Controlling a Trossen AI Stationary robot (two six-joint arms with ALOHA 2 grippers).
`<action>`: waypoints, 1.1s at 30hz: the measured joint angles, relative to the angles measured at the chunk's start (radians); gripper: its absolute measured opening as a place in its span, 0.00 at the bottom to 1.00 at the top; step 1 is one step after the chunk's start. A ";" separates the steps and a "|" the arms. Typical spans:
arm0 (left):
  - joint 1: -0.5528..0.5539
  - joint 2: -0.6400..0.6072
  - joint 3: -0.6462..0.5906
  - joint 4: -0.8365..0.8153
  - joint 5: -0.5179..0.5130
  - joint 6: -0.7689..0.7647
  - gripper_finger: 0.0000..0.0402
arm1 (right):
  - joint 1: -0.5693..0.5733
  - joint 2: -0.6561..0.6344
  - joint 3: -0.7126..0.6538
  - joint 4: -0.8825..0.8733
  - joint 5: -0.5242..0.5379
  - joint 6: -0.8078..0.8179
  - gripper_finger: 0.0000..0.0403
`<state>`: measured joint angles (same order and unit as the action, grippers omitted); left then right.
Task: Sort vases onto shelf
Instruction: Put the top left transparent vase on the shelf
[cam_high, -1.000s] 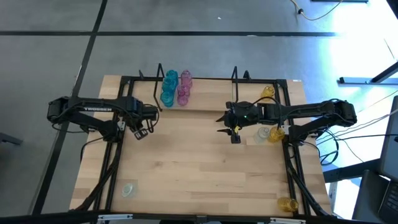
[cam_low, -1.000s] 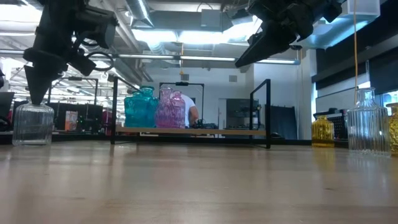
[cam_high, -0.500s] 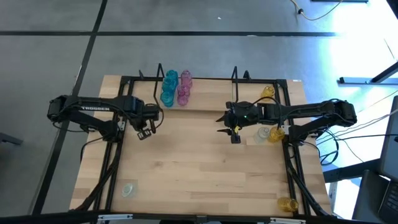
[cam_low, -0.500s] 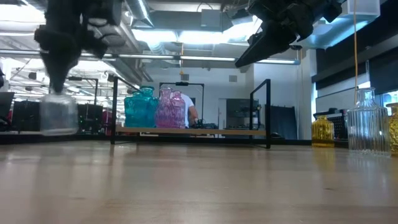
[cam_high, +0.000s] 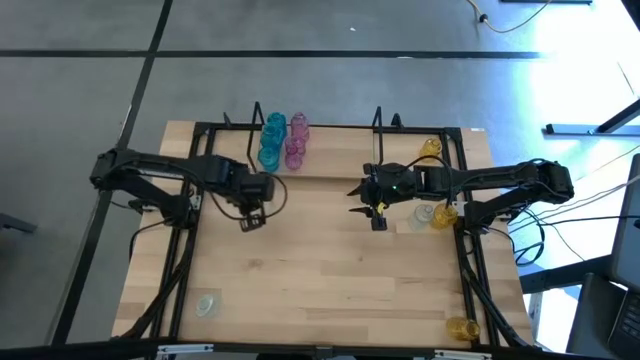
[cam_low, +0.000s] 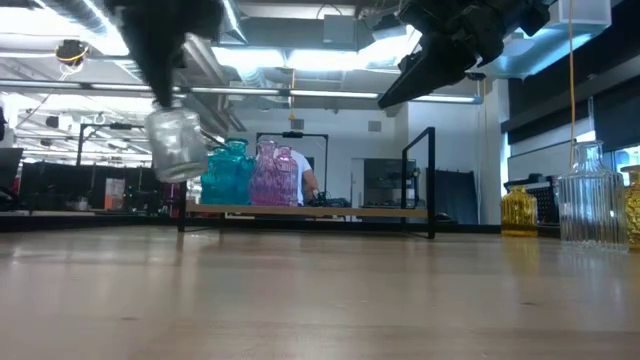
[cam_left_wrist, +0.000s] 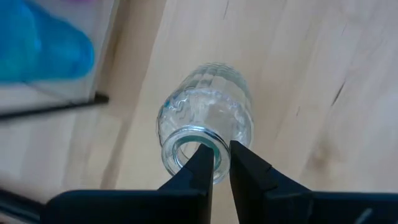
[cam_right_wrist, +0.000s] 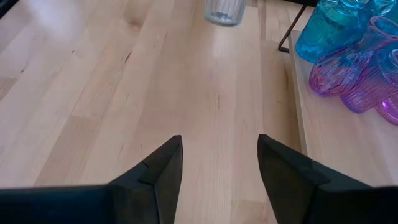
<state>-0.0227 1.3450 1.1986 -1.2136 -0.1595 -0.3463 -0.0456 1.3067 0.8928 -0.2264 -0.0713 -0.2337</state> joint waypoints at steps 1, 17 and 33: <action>-0.003 0.029 0.031 -0.004 -0.007 0.012 0.08 | 0.000 0.000 0.000 0.000 0.000 0.000 0.47; 0.117 0.452 0.657 -0.084 -0.016 0.364 0.08 | 0.000 0.000 0.000 -0.021 0.000 0.000 0.47; 0.340 0.760 1.053 -0.165 -0.088 0.605 0.08 | 0.000 0.000 -0.001 -0.173 0.062 0.045 0.47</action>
<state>0.3174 2.1047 2.2519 -1.3785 -0.2474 0.2590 -0.0456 1.3067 0.8921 -0.3991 -0.0097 -0.1888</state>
